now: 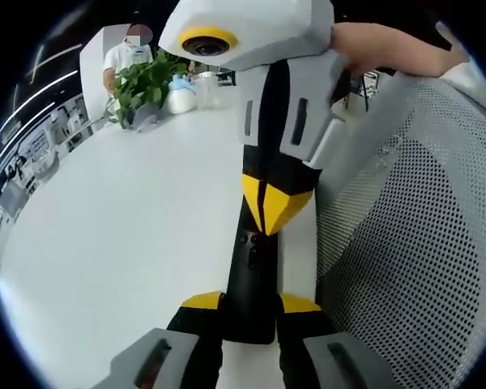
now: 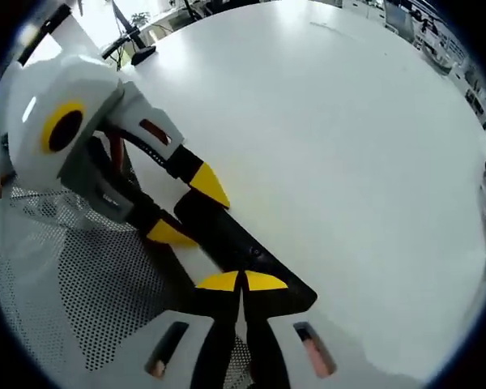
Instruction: Press the specified remote control buttons in sequence, fully releasing each button before pressing the next.
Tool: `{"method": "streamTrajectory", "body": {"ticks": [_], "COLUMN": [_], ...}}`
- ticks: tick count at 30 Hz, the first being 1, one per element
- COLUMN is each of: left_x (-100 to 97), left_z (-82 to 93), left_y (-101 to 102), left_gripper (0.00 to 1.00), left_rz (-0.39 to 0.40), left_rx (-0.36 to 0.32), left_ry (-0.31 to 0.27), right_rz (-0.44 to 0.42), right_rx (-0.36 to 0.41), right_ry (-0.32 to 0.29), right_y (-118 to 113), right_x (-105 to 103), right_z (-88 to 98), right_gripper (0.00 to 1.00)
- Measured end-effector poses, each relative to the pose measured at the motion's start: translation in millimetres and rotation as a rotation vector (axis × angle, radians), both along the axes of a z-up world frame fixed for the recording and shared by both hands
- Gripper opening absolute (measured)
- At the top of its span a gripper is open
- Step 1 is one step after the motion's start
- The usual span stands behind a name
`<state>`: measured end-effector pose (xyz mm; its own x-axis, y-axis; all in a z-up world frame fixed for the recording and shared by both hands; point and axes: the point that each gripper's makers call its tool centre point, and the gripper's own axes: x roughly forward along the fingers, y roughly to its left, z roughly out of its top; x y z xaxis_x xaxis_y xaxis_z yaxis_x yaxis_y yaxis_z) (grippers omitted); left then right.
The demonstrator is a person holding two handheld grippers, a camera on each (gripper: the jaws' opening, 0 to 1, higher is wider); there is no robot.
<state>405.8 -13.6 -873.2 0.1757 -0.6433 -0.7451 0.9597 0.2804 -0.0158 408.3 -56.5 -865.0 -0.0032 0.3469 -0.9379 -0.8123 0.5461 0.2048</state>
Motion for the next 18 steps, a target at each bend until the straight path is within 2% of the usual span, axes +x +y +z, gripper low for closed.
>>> {"method": "streamTrajectory", "body": {"ticks": [5, 11, 18], "left_x": [1.5, 1.4, 1.7], "left_z": [-0.1, -0.5, -1.0], "left_y": [-0.3, -0.8, -1.2], "left_gripper": [0.25, 0.25, 0.25], "left_rz": [0.003, 0.002, 0.006], "left_rx": [0.0, 0.002, -0.003], "left_ry": [-0.001, -0.001, 0.0], "right_rz": [0.061, 0.041, 0.063], "right_rx": [-0.022, -0.022, -0.024], "right_ry": [0.002, 0.013, 0.0], "right_y": [5.2, 4.4, 6.4], "right_x": [-8.8, -7.6, -6.8], "right_z": [-4.8, -4.1, -4.2], "right_gripper": [0.0, 0.0, 0.0]}}
